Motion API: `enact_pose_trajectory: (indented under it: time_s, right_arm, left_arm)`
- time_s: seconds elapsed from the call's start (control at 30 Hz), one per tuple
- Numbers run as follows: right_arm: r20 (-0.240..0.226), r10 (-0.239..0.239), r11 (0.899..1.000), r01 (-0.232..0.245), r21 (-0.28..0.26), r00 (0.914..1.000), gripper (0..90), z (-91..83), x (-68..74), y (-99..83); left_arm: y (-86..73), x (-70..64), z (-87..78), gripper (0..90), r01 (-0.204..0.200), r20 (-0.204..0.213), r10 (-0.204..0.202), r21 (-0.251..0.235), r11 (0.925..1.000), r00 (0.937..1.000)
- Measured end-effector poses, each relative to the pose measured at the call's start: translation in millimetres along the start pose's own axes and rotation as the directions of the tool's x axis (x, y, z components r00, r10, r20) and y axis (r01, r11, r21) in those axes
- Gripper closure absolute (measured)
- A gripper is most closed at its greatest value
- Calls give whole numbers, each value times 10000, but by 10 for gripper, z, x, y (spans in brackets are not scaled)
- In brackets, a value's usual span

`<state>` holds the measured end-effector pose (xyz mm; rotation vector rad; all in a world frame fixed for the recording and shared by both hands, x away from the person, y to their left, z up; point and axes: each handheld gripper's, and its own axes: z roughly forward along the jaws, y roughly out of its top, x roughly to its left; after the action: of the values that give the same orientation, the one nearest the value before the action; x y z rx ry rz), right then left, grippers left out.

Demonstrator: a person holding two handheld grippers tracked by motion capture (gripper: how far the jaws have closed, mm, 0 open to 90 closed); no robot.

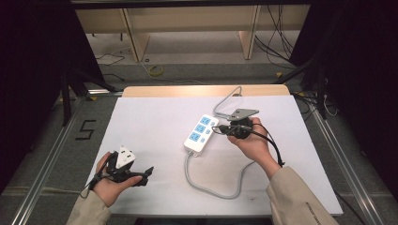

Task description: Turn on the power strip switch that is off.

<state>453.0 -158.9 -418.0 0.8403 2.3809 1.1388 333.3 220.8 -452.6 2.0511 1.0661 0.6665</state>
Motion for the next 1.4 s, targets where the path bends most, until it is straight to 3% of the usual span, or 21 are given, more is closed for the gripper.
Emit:
enact_pose_trajectory:
  time_s: [1.4]
  right_arm:
    - [-21,146,9982,-144,589,9999,900,199,-100,175]
  left_arm:
    - [5,-6,11,42,48,72,-48,5,10000,10000]
